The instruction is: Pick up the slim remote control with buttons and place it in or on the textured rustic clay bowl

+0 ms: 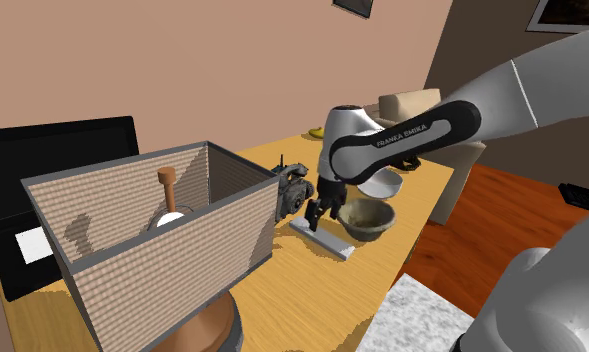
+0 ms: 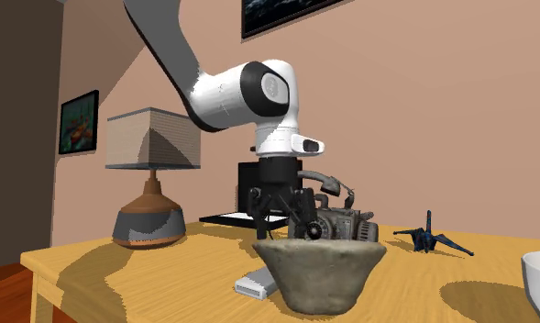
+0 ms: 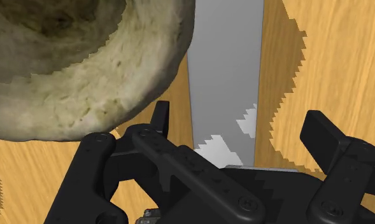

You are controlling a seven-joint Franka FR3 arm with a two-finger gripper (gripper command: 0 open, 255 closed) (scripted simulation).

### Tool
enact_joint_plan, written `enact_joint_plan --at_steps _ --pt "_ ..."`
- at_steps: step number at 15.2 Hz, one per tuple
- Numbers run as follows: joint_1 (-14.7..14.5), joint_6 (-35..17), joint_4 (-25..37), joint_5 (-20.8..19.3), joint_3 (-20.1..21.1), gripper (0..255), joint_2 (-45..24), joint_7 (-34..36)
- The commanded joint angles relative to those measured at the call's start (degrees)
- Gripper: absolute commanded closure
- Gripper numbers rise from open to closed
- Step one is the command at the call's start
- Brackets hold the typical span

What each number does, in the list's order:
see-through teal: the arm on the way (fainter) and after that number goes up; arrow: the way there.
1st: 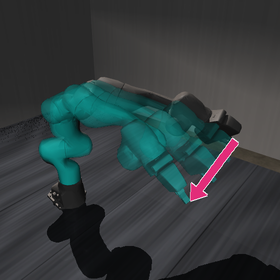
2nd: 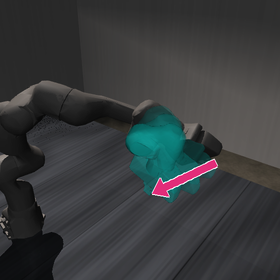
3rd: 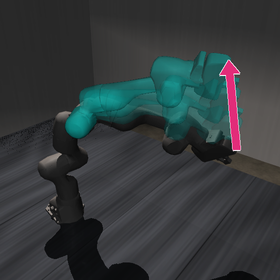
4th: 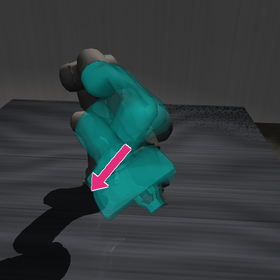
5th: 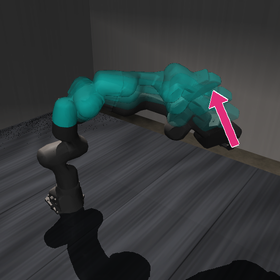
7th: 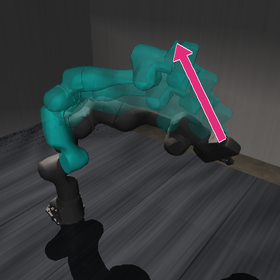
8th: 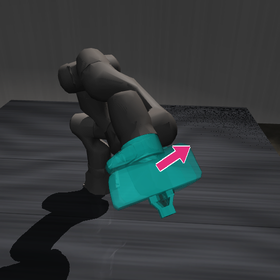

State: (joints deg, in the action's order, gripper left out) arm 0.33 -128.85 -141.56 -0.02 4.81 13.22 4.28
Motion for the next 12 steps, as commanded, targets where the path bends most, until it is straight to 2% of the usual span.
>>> enact_joint_plan --at_steps 1,7,12 --pt "0.3 -1.9 -0.7 -0.2 -0.1 0 -2.2 0.2" --pt "0.4 -6.7 -2.5 -0.6 -0.1 0 -5.2 0.5" --pt "0.4 -6.7 -2.5 -0.6 -0.1 0 -5.2 0.5"
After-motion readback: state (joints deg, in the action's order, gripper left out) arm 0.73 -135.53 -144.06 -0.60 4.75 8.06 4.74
